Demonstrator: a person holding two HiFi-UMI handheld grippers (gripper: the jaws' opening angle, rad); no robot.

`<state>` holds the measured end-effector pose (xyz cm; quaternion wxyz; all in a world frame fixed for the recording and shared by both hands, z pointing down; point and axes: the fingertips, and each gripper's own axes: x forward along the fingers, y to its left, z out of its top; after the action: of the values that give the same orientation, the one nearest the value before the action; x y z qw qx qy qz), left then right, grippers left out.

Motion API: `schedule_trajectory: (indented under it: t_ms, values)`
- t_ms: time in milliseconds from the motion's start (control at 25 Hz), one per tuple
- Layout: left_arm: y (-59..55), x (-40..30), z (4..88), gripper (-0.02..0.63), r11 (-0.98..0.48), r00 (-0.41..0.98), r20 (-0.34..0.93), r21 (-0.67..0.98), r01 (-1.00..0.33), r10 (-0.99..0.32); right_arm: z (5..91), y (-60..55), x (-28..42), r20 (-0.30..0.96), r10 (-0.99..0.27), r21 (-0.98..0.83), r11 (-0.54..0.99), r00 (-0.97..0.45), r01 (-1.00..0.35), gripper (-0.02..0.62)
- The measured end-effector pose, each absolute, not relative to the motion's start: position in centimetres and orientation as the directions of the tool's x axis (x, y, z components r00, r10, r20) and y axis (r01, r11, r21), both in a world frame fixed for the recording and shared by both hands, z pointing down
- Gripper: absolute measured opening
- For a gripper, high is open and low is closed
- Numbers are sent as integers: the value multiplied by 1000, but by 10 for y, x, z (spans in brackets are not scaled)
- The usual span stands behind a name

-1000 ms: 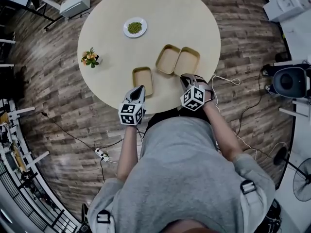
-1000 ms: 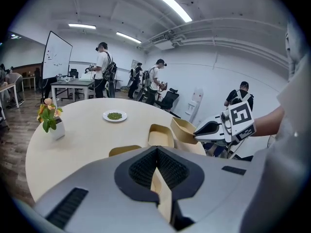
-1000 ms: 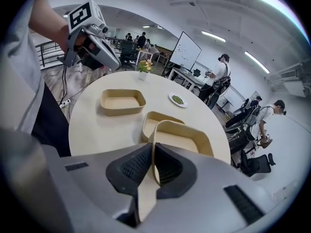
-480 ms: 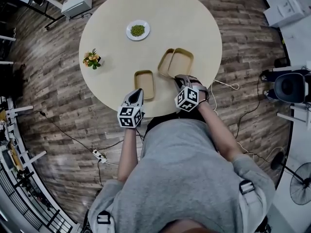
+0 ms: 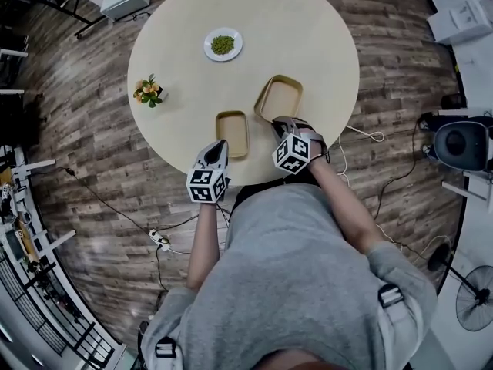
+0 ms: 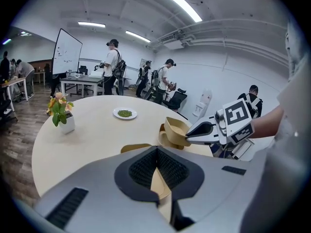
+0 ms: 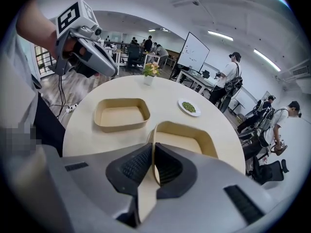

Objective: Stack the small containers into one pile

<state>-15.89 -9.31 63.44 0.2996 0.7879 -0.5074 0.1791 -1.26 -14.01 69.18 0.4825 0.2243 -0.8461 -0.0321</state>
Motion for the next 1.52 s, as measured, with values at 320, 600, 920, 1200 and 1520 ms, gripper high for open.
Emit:
schedule_trajectory:
  t_ms: [320,600,920,1200,1520]
  values:
    - [-97,-162,634,17,-296,408,604,281,-913,-685,703,-152,-25,815,-381,215,898,-435,-384,26]
    - [-103,-165,640,17,-296,409,619,282,-913,-670,715,-158,-33,831,-361,185,897,-423,-401,27]
    - [-107,-165,646,17,-299,408,631,277,-913,-659,733,-157,-34,846,-325,139,899,-421,-415,28]
    - [-107,-166,647,17,-298,404,642,273,-915,-652,739,-159,-36,849,-309,101,891,-429,-443,31]
    - [-111,-162,649,17,-302,407,642,273,-913,-650,747,-160,-35,844,-288,58,887,-452,-458,64]
